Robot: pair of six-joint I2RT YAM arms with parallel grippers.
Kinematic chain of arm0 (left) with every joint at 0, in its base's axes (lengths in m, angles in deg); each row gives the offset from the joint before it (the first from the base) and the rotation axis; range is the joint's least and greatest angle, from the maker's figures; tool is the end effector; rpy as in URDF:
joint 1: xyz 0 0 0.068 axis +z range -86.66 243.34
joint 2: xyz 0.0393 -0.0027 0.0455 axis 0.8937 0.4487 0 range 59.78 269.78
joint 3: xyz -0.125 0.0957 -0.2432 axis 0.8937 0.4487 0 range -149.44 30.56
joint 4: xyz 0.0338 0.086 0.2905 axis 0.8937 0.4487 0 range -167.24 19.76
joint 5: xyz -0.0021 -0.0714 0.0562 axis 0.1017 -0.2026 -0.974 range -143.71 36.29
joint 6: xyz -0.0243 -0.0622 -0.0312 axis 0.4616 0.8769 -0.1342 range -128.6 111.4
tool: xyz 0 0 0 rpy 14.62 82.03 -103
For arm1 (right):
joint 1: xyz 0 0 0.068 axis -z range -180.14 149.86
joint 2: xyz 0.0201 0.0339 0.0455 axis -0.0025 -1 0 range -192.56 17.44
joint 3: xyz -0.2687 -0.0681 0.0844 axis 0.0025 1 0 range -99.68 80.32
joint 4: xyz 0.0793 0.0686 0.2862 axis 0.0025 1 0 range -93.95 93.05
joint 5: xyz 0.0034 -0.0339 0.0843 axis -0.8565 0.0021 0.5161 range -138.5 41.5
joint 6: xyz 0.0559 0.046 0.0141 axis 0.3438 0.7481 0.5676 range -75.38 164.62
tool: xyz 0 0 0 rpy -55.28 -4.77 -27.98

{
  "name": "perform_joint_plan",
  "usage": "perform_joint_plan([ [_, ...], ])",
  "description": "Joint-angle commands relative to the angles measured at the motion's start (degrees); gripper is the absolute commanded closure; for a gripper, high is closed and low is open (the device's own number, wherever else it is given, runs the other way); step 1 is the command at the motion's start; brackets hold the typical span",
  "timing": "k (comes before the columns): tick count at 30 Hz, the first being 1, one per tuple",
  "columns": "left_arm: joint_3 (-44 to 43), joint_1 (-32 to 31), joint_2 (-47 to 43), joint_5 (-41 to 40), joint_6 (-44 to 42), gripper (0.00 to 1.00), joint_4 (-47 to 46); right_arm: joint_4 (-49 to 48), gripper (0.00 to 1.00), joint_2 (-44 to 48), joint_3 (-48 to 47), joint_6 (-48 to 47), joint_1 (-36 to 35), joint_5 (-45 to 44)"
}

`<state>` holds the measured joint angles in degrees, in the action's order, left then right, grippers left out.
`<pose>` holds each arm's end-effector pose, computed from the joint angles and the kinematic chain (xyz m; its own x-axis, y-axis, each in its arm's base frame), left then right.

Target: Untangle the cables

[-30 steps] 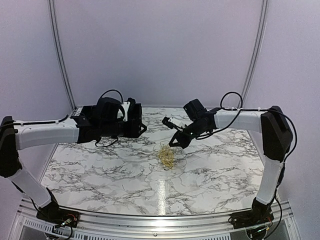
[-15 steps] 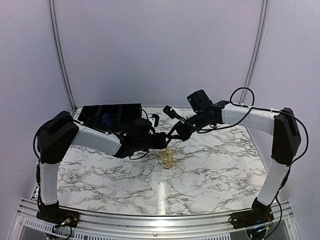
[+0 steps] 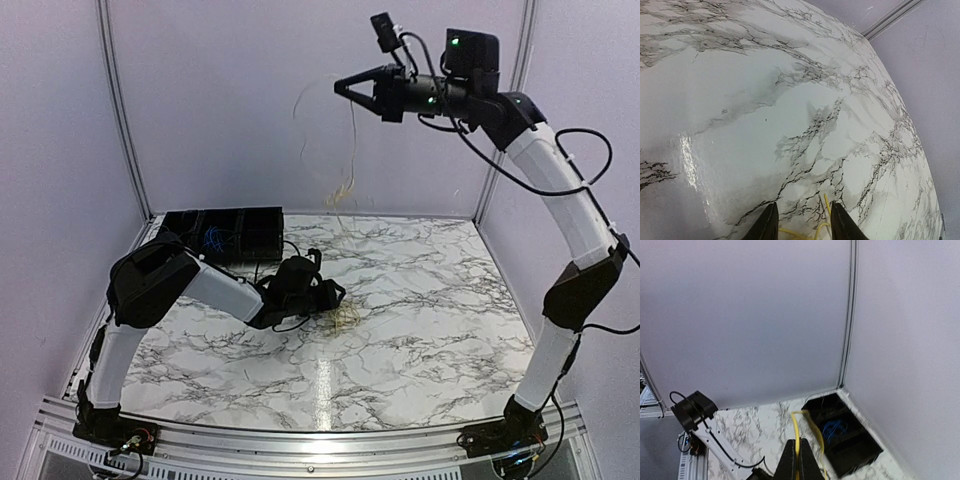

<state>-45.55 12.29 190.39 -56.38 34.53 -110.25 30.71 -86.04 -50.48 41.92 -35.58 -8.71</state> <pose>0.3461 -0.4236 0.0755 -0.6805 -0.2445 -0.6908 0.3895 0.6778 -0.6236 0.3330 0.2855 0.5585 -0.0588 -0.0861 -0.9946 -0.9665 0.2543 0.0351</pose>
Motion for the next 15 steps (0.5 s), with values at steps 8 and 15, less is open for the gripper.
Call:
perform_joint_plan([
  [8, 3.9, -0.3, -2.9, 1.4, -2.9, 0.61, -1.8, -2.8, 1.00, 1.0, -5.0, -0.7, 0.6, -5.4],
  [15, 10.7, -0.3, -15.3, 2.5, -7.0, 0.56, -2.0, -8.8, 1.00, 6.6, 12.4, -1.2, 1.9, -6.5],
])
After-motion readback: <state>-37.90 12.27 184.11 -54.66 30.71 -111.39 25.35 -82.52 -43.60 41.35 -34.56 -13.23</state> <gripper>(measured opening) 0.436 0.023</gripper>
